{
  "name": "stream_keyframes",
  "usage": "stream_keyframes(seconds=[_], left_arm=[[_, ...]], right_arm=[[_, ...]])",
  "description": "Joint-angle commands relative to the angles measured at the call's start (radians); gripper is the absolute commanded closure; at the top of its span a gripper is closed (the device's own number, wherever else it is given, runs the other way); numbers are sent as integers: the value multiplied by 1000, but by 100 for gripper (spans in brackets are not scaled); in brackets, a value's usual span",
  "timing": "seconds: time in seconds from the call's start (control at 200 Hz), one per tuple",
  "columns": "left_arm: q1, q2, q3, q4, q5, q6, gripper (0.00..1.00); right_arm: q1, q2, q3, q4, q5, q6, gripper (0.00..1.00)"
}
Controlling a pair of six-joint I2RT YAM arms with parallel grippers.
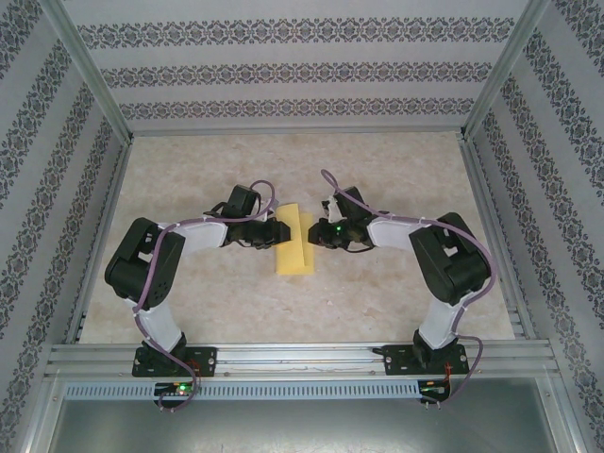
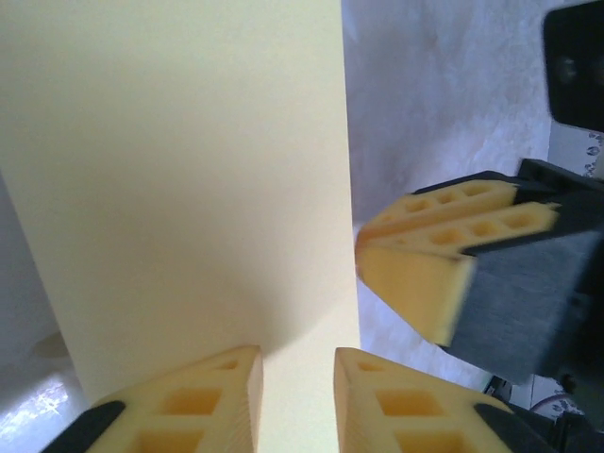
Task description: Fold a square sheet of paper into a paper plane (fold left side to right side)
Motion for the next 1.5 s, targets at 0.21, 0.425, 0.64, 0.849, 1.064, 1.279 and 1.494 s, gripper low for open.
stream_keyframes(seconds=[0.21,0.425,0.64,0.849,1.064,1.279,1.494], left_arm=[[-16,11,7,2,-13,13,84],[-19,11,10,-9,-9,19,86],[-18,15,8,-6,-5,18,87],[-18,-10,-1,14,-13,11,85],[-16,-98,-19,-14,-106,24,70],[-15,-133,-5,-137,-225,74,52],[-19,-53,22,-133,-184,62,47]], right_arm=[[-24,-23,-55,235,-168,84,54],[-6,57,6,277,-206,102,49],[2,111,49,295,-222,115,57],[3,117,36,270,-191,108,84],[4,106,31,193,-119,71,100],[10,95,52,107,-44,25,100],[18,103,65,77,-29,14,100]])
